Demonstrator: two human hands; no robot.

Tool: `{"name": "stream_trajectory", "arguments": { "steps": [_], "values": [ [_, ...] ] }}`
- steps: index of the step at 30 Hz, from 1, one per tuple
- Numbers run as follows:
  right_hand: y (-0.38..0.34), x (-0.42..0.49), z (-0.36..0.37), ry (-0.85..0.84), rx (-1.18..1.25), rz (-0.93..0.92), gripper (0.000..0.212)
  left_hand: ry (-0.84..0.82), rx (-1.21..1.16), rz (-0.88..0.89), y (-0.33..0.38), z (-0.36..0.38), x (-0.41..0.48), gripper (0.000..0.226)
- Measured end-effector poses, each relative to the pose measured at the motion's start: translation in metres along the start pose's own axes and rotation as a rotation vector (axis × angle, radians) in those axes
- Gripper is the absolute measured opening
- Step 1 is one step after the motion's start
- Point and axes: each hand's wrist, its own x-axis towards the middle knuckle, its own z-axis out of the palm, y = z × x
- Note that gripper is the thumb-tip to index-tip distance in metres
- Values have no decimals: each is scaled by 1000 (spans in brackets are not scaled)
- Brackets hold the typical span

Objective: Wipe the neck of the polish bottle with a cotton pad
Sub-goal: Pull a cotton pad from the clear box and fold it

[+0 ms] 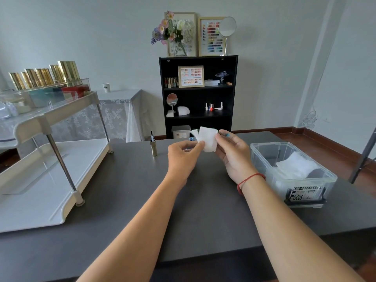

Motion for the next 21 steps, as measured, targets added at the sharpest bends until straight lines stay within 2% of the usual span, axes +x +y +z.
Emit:
{"name": "stream_trajectory", "arguments": {
  "steps": [4,10,15,17,21],
  "values": [
    [-3,1,0,70,51,29,10,9,-39,-71,2,-2,-2,8],
    [1,1,-1,81,-115,-8,11,-52,-101,-30,7,-3,-3,13],
    [7,-1,-1,42,-304,-63,11,-271,-269,-29,14,-7,-4,17],
    [8,-1,0,37,-339,-62,14,-324,-269,-25,14,-7,-5,15],
    [8,0,-2,19,-309,-52,12,-195,-160,-41,11,-5,-5,12]
  ]
}}
